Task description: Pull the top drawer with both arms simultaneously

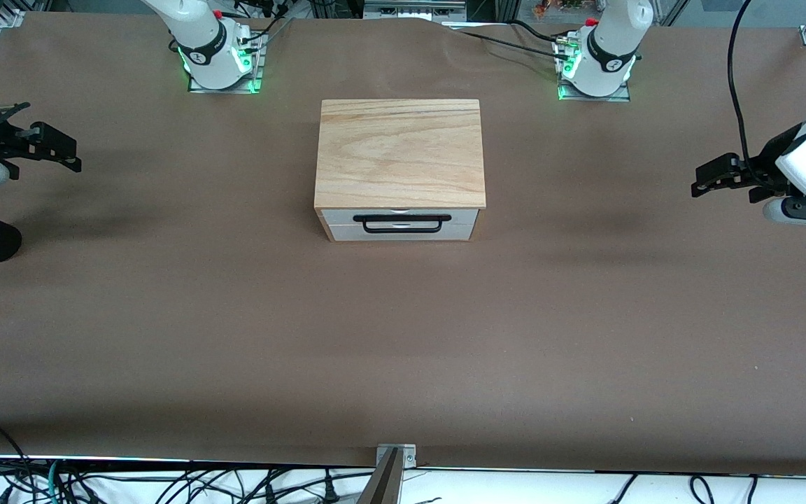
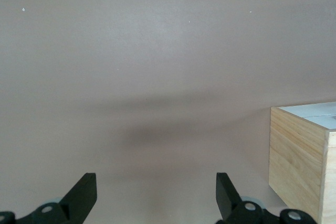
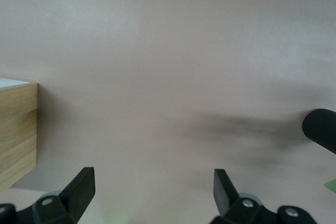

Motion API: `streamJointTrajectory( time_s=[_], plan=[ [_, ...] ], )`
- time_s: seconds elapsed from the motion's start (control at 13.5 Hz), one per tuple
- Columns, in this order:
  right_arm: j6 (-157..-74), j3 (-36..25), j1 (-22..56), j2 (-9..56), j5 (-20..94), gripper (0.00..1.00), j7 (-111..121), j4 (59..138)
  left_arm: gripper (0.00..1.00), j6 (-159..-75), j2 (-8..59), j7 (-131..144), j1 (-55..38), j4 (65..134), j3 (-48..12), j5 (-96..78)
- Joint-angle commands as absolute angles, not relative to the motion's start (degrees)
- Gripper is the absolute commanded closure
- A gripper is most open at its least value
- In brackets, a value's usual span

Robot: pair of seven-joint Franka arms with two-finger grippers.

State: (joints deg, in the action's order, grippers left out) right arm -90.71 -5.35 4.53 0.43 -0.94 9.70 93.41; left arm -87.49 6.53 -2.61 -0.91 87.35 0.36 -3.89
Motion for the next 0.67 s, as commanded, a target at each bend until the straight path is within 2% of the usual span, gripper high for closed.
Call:
streamJointTrajectory(
  time_s=[0.0,0.59],
  plan=[
    [-89.6,-5.2,4.2,0.5,-0.9,0.00,9.2,92.5,0.00,-87.1,7.6,-3.2,-1.0,85.6,0.4,-4.7],
    [-89.7,-5.1,4.2,0.5,-1.0,0.00,9.4,92.4,0.00,-87.2,8.9,-3.2,-0.9,85.5,0.6,-4.6]
  ],
)
